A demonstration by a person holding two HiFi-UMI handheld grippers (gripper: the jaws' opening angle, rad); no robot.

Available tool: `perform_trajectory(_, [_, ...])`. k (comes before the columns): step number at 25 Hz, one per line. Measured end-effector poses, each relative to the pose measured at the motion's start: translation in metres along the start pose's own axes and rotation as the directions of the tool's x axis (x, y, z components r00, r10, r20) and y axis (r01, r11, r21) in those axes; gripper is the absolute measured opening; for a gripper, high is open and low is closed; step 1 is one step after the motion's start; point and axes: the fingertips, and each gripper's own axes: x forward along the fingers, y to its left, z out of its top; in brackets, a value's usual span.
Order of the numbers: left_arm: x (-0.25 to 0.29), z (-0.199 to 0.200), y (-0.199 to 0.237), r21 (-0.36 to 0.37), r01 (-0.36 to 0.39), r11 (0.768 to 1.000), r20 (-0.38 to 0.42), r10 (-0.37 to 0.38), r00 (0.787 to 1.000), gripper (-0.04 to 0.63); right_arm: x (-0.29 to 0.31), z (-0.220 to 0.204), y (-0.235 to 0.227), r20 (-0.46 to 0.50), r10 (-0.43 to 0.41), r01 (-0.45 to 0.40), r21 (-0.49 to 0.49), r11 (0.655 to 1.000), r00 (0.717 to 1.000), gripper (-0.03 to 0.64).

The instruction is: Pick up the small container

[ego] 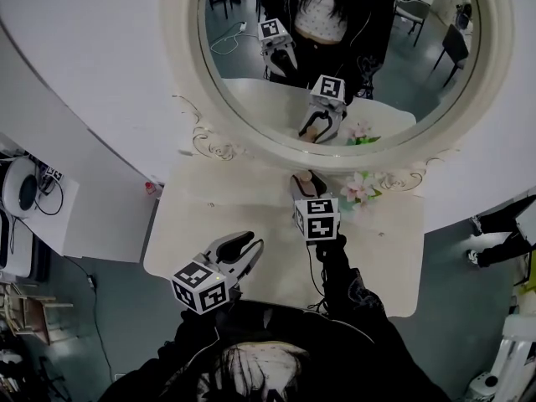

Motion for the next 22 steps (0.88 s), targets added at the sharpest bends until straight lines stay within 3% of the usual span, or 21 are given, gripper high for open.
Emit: perform_trajectory(22, [-0.005, 0.009, 0.021, 0.021, 0.056, 0.998, -0.034, -0.055, 0.998, 0.098, -0.01, -0.002, 0.007, -0.054, -0.052, 0.055, 0.057, 0.997, 0.997, 0.147])
